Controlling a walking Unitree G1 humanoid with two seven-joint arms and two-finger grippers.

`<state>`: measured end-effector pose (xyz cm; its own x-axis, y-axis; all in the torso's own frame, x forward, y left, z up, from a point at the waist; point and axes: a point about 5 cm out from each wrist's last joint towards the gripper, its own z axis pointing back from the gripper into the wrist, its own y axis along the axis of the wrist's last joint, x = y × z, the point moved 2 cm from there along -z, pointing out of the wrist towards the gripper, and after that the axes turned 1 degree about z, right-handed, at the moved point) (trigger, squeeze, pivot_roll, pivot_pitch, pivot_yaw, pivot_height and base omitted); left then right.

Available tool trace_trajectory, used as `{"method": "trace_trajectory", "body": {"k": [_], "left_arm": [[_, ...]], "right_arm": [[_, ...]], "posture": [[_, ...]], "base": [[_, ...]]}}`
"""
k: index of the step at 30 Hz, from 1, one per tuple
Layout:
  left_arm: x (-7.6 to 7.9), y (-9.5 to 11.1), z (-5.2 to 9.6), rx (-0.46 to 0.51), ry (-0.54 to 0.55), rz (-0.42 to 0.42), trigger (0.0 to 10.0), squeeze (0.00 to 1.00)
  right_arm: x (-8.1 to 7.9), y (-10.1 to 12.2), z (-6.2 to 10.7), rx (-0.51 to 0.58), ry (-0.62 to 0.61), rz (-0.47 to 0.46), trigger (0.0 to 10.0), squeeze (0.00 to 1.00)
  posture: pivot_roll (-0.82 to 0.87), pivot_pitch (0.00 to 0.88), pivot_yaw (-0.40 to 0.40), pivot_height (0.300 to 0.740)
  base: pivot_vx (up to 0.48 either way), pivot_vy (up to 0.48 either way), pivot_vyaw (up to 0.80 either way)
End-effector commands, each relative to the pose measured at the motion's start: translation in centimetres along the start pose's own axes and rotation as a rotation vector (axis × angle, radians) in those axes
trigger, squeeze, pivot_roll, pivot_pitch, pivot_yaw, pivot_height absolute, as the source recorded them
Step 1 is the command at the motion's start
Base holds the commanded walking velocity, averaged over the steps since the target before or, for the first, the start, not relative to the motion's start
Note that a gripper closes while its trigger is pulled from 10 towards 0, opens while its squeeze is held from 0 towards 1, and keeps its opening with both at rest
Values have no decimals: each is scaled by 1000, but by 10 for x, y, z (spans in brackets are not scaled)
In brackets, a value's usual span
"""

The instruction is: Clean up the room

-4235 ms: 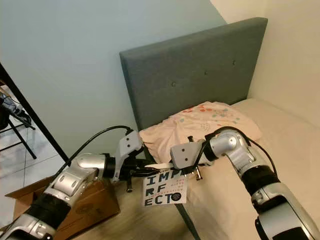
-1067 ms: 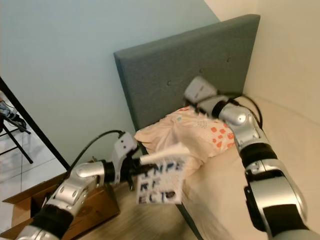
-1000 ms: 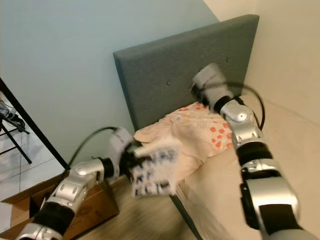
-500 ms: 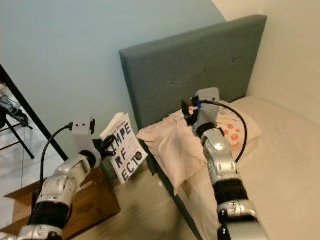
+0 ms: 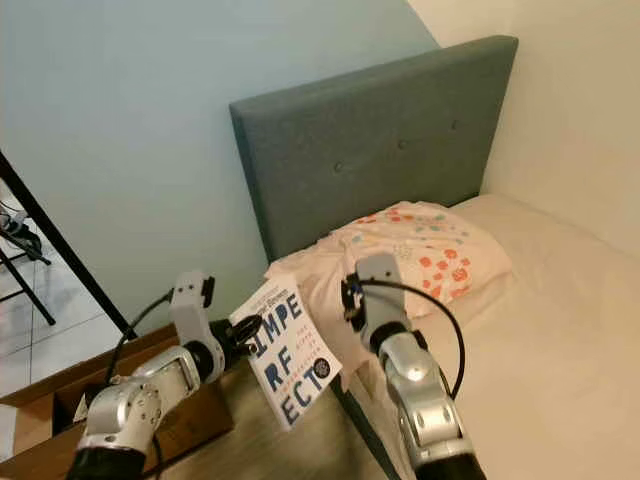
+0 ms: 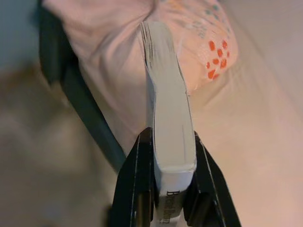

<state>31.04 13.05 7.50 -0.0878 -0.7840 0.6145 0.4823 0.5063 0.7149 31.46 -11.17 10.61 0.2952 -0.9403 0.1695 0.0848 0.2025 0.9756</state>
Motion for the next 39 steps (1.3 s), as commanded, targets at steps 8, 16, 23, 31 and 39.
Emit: {"method": "trace_trajectory", "body": {"k": [8, 16, 23, 31, 39], "left_arm": [[-3, 19, -4, 99, 48, 278, 10000, 0], [-8, 14, -27, 91, 137, 357, 10000, 0], [19, 11, -61, 50, 76, 520, 10000, 0], [32, 8, -74, 36, 65, 512, 10000, 0], [29, 11, -75, 36, 72, 347, 10000, 0]], "right_arm": [[3, 2, 2, -19, -19, -21, 10000, 0], [-2, 2, 2, -38, -3, -22, 10000, 0], [0, 5, -3, -37, -1, -24, 10000, 0], [4, 8, -8, -34, -8, -12, 10000, 0], [3, 9, -9, -35, 8, 11, 10000, 0]], "posture": [[-118, 41, 35, 740], [-121, 49, 31, 740], [-148, 69, 52, 740], [-167, 77, 74, 740], [-169, 70, 73, 740]], "base": [[0, 0, 0], [0, 0, 0], [0, 0, 0], [0, 0, 0], [0, 0, 0]]}}
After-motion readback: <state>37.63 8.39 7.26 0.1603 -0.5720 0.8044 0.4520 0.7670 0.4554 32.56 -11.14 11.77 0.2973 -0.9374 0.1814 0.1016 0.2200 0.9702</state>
